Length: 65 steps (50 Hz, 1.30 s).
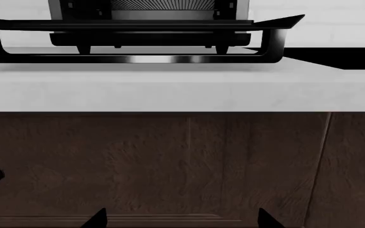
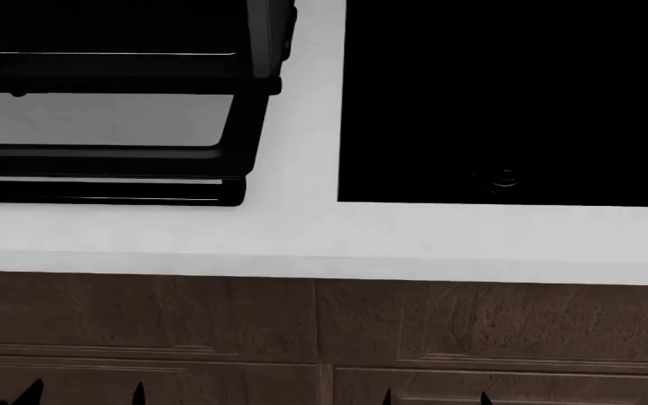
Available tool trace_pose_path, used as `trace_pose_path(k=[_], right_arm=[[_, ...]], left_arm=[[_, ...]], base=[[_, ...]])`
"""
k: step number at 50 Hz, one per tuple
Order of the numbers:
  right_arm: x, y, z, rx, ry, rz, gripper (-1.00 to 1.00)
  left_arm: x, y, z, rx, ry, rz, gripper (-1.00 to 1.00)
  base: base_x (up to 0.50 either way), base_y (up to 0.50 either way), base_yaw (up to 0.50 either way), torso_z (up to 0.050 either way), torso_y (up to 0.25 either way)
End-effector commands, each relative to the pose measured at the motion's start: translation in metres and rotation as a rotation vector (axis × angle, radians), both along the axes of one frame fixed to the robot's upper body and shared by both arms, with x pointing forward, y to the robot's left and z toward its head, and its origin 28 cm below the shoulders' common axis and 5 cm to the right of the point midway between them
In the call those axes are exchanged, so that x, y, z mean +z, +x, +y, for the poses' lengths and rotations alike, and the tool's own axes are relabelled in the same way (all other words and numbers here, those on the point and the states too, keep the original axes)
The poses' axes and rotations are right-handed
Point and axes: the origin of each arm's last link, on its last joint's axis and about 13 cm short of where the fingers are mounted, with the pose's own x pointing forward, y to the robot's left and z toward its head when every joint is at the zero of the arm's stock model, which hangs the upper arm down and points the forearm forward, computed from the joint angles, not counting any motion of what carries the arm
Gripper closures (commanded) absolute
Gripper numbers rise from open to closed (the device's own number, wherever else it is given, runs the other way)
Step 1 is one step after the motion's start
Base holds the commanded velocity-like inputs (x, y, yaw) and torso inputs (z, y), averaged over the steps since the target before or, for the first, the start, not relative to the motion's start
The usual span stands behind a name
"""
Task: Fully slide the toaster oven rack0 out.
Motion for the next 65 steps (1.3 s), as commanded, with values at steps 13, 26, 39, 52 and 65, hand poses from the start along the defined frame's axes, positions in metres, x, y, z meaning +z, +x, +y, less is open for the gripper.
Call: trace_pose_path(k=[13,26,39,52,65], right_arm=[[0.033,0.007,-0.004,0.082,-0.069,-0.003,-1.0],[0.142,0.018,-0.006,0.107,-0.169,-0.129,-1.0],[0.212,0.039,-0.008,0.151,-0.203,-0.208,-1.0],[0.226,0.039,-0.007,0.153,-0.223,-0.239,-1.0],[0.224,0.041,-0.006,0.151,-0.227,-0.234,-1.0]], left_arm=[[0.04,-0.001,-0.006,-0.01,0.033,-0.025,-1.0],[0.134,-0.01,-0.001,-0.002,0.108,-0.147,-1.0],[0.202,-0.001,0.003,-0.012,0.159,-0.239,-1.0],[0.215,-0.003,0.003,-0.035,0.162,-0.27,-1.0],[0.219,-0.005,0.008,-0.032,0.146,-0.28,-1.0]], base=[[0.0,0.0,0.0,0.0,0.0],[0.0,0.0,0.0,0.0,0.0],[0.0,0.0,0.0,0.0,0.0],[0.0,0.0,0.0,0.0,0.0],[0.0,0.0,0.0,0.0,0.0]])
